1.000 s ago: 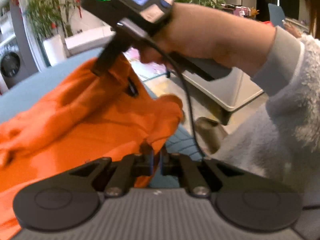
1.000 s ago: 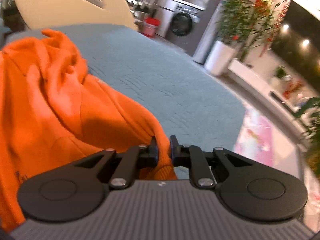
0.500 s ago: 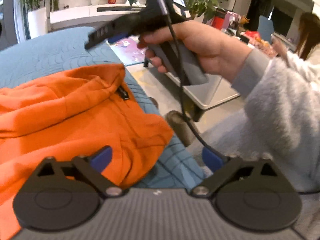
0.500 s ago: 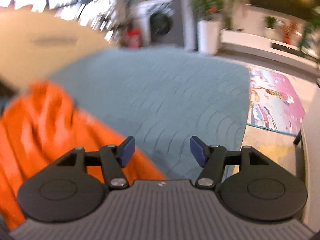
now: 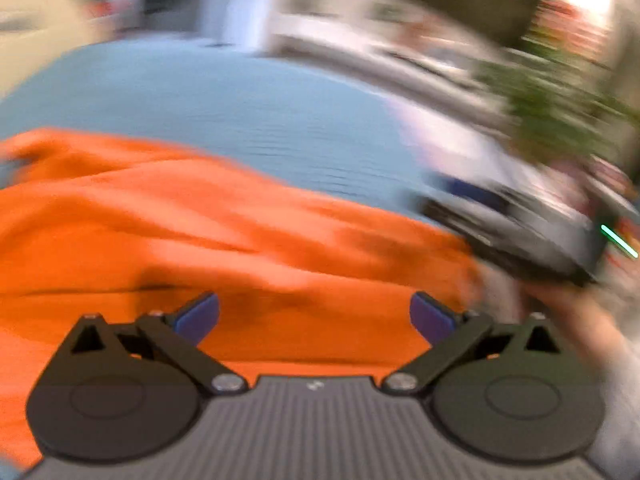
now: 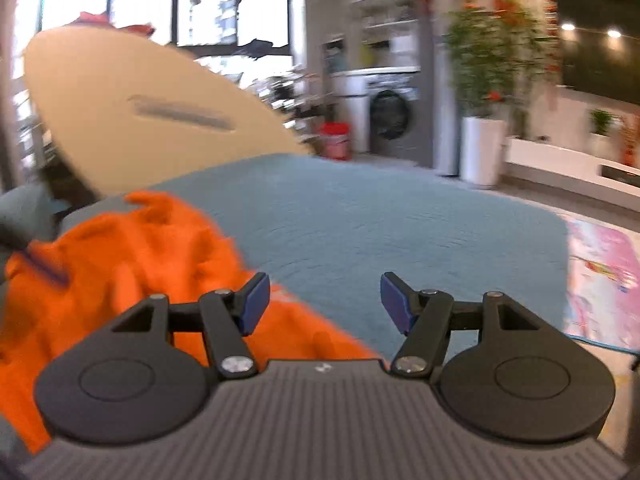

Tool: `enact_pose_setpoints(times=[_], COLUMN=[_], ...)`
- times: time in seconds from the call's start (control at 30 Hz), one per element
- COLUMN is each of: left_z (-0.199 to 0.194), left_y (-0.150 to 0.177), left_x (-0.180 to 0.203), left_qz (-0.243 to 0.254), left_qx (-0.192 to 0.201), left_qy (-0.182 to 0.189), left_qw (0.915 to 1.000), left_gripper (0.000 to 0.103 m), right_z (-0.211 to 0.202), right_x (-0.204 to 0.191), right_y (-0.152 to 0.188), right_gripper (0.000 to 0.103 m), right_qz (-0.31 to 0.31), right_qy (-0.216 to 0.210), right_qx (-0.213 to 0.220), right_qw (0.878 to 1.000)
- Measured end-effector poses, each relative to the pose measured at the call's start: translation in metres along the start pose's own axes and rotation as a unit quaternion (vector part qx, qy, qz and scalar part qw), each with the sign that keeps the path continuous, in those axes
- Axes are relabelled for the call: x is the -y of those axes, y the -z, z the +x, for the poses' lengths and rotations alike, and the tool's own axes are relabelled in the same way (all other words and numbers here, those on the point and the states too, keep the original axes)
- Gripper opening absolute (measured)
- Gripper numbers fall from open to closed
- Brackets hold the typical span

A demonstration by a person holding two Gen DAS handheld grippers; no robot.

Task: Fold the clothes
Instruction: 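Release the shirt and hold both grippers open above it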

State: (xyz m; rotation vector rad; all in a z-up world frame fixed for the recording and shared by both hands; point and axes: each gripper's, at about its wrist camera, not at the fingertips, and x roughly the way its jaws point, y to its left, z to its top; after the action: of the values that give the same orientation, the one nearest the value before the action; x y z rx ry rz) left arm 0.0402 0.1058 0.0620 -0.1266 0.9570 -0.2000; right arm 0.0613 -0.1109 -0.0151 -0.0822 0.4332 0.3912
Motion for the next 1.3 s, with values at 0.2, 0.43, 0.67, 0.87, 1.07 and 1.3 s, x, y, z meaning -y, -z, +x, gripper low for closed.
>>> enact_pose_setpoints(times=[0.2, 0.43, 0.67, 0.87, 1.07, 1.3], left_z=[0.015, 0.038, -0.017, -0.043, -0.032, -0.003], left_y=[-0.006, 0.016, 0.030, 0.145, 0.197, 0.136], left_x=[-0.079, -0.102, 0.059, 0.177, 0.221, 0.176], left_qz=[-0.209, -0.358, 0.106, 0.430, 0.510, 0.373], left_qx=[-0.009, -0.059, 0.064, 0.125, 0.104, -0.017], left_qy=[-0.002, 0.138, 0.037, 0.063, 0.060, 0.074], left_qw=[0.9779, 0.9214, 0.9916, 0.8920, 0.8515, 0.9248], left_gripper=[0.103, 0.103, 0.102, 0.095, 0.096, 0.095], right_z=[0.021, -0.004, -0.026, -0.032, -0.018, 0.015], right_x=[-0.082, -0.069, 0.040, 0.087, 0.096, 0.088], right_y=[0.007, -0.005, -0.013, -0.002, 0.004, -0.006], right_gripper=[0.064, 0.064, 0.064, 0.064, 0.064, 0.065], right_qz=[-0.099, -0.104, 0.094, 0.139, 0.133, 0.138], right_qy=[-0.125, -0.087, 0.031, 0.021, -0.009, -0.061], right_qx=[-0.093, -0.058, -0.048, -0.083, -0.095, -0.074], right_qw=[0.983, 0.989, 0.994, 0.987, 0.986, 0.986])
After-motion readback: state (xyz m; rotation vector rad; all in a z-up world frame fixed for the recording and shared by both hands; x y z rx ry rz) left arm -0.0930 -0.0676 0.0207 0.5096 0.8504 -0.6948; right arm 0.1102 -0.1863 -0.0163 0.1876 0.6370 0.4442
